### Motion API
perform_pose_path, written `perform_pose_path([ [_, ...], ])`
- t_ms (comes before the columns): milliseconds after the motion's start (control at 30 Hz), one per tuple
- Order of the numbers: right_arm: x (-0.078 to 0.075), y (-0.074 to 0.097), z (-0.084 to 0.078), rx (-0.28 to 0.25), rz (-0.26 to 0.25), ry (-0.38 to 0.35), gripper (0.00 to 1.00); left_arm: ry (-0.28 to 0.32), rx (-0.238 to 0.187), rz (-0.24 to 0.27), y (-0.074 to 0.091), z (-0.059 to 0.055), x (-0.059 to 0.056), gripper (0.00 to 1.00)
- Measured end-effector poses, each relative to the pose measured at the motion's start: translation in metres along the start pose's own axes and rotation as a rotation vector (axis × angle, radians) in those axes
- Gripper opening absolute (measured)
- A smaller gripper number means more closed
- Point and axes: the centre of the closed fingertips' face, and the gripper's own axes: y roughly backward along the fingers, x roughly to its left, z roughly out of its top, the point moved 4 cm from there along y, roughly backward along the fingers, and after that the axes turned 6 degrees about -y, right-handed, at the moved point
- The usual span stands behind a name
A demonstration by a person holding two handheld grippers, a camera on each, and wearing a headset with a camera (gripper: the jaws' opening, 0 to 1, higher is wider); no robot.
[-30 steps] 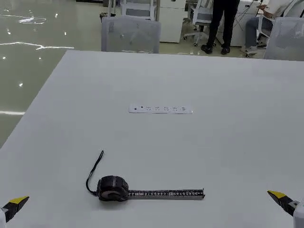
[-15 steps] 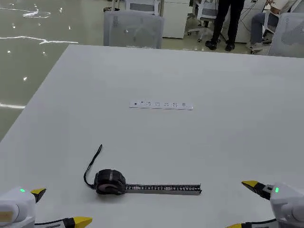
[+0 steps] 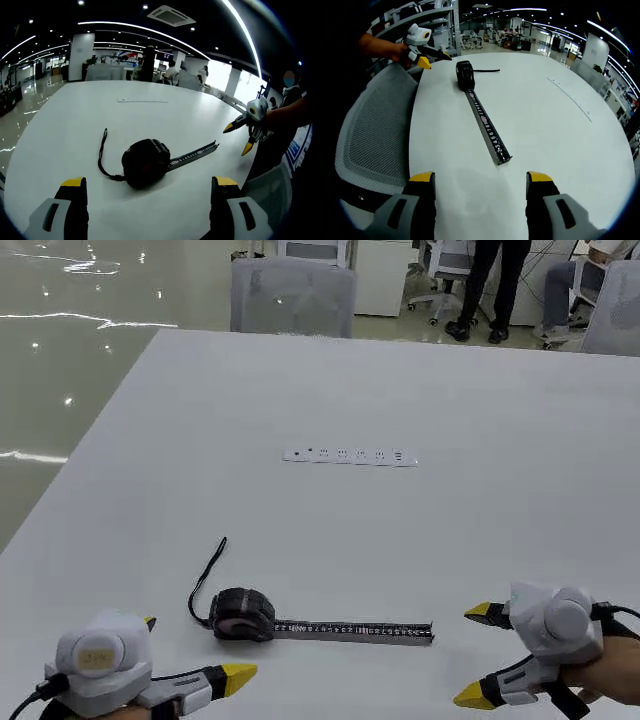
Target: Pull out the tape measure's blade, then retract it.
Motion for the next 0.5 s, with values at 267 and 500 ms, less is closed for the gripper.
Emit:
perform_pose_path([
  [267,-0.017,-0.02,0.011,0.052,0.043,0.032,0.65,0.016,-0.011,0.057,-0.022,0.002,-0.015,1.0],
  [500,-0.023,-0.039,0.016,0.118,0.101,0.074,0.5,0.009,-0.029,0.124,-0.034,0.005,-0.019,1.0],
])
